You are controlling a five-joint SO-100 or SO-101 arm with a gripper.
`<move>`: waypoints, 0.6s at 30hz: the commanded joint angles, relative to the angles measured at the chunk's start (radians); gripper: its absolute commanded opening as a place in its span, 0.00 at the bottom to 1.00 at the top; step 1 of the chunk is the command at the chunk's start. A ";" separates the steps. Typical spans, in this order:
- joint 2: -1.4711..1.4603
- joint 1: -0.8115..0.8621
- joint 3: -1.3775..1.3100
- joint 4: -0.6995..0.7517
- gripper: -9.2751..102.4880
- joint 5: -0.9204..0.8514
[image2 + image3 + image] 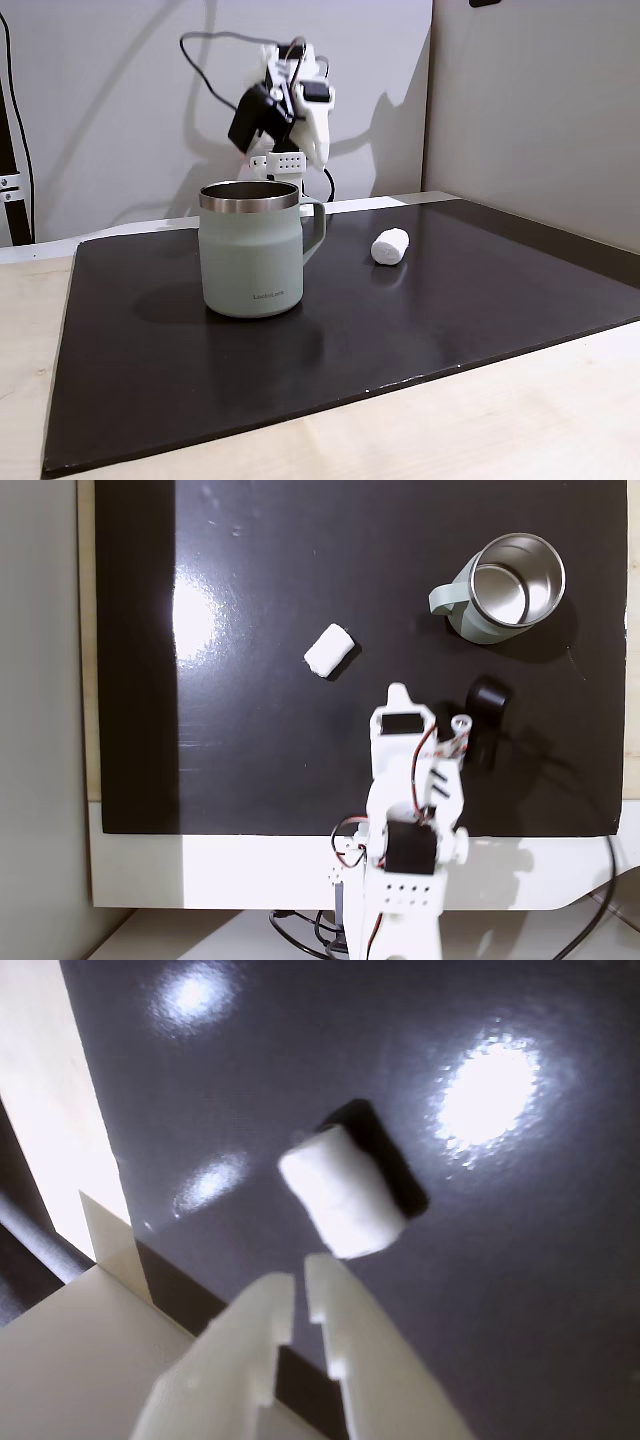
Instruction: Grasp a gauze and put it in the cup.
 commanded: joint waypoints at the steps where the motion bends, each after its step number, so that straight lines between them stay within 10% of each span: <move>1: -0.187 -0.038 -0.313 0.084 0.10 -0.020; 18: -0.692 -0.126 -0.735 0.453 0.30 -0.433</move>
